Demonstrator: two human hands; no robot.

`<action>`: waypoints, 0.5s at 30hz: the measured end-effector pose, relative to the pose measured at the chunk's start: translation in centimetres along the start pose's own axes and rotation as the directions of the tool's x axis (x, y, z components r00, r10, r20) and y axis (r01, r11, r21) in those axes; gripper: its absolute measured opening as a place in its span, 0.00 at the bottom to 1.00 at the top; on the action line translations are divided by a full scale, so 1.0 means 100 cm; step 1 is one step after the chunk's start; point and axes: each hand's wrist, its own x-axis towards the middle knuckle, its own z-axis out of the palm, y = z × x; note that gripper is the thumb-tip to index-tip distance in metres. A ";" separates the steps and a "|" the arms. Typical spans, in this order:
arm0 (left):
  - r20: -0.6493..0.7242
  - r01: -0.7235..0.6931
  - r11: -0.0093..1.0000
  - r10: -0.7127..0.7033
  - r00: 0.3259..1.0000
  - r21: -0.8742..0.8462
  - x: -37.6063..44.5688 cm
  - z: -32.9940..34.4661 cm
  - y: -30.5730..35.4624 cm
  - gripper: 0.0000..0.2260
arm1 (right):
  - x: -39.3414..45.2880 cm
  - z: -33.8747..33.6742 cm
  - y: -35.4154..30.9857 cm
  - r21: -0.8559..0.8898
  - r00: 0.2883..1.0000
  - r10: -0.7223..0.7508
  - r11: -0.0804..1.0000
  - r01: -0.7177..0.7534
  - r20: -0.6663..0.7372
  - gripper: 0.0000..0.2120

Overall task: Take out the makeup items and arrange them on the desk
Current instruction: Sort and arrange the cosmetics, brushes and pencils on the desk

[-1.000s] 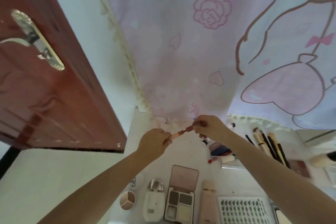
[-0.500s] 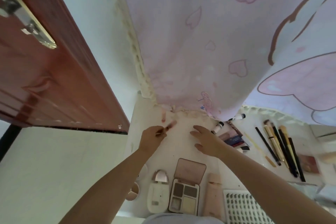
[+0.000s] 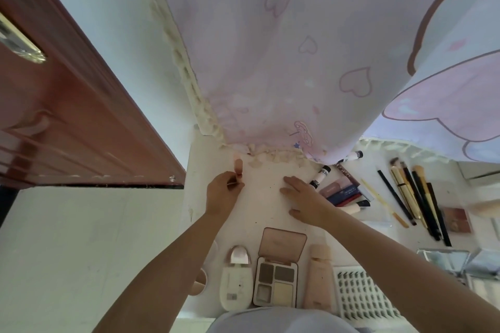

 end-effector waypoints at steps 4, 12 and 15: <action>-0.012 -0.045 0.997 0.046 0.999 0.058 -0.001 0.003 -0.001 0.05 | -0.002 -0.005 0.002 0.078 0.999 0.008 0.997 -0.004 -0.044 0.26; -0.018 -0.043 0.996 0.044 0.999 0.085 -0.013 -0.007 -0.012 0.16 | -0.002 -0.039 0.036 -0.054 0.963 0.143 0.986 -0.159 -0.227 0.21; -0.032 -0.052 0.989 0.057 0.998 0.139 -0.021 -0.014 -0.015 0.13 | -0.001 -0.040 0.038 -0.233 0.988 0.116 0.963 -0.136 -0.097 0.19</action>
